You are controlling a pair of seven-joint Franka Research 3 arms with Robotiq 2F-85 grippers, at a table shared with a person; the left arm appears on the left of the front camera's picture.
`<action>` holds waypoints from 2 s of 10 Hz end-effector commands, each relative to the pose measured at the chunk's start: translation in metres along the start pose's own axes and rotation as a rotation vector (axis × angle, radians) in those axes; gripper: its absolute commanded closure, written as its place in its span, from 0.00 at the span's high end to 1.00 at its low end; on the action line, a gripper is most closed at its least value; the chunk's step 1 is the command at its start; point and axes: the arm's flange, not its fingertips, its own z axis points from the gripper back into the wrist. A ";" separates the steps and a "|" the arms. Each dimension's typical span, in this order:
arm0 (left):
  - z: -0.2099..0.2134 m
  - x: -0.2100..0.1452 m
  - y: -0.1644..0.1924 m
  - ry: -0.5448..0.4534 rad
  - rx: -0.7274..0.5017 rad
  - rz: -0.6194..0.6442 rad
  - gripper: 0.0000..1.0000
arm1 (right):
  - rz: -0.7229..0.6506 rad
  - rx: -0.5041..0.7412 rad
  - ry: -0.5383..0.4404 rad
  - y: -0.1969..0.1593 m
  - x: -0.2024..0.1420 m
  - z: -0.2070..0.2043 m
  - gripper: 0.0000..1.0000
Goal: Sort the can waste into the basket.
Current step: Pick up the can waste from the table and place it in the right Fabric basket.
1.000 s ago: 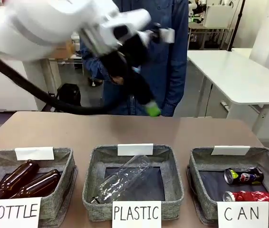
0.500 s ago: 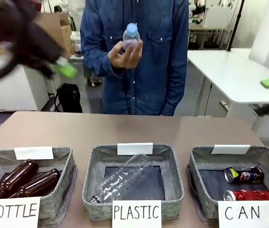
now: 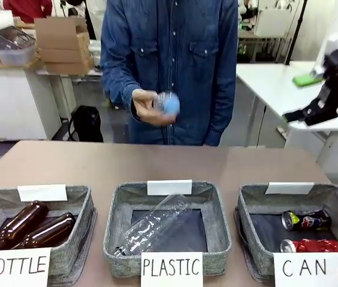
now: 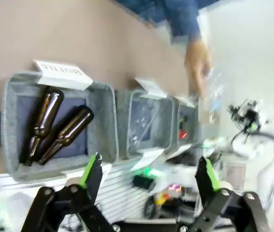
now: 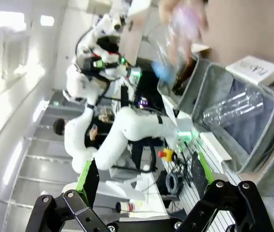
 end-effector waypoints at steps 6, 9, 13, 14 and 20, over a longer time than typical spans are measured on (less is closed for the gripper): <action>0.000 0.000 0.000 0.000 0.000 0.000 1.00 | 0.000 0.000 0.000 0.000 0.000 0.000 1.00; 0.000 0.000 0.000 0.000 0.000 0.000 1.00 | 0.000 0.000 0.000 0.000 0.000 0.000 1.00; 0.000 0.000 0.000 0.000 0.000 0.000 1.00 | 0.000 0.000 0.000 0.000 0.000 0.000 1.00; 0.000 0.000 0.000 0.000 0.000 0.000 1.00 | 0.000 0.000 0.000 0.000 0.000 0.000 1.00; 0.000 0.000 0.000 0.000 0.000 0.000 1.00 | 0.000 0.000 0.000 0.000 0.000 0.000 1.00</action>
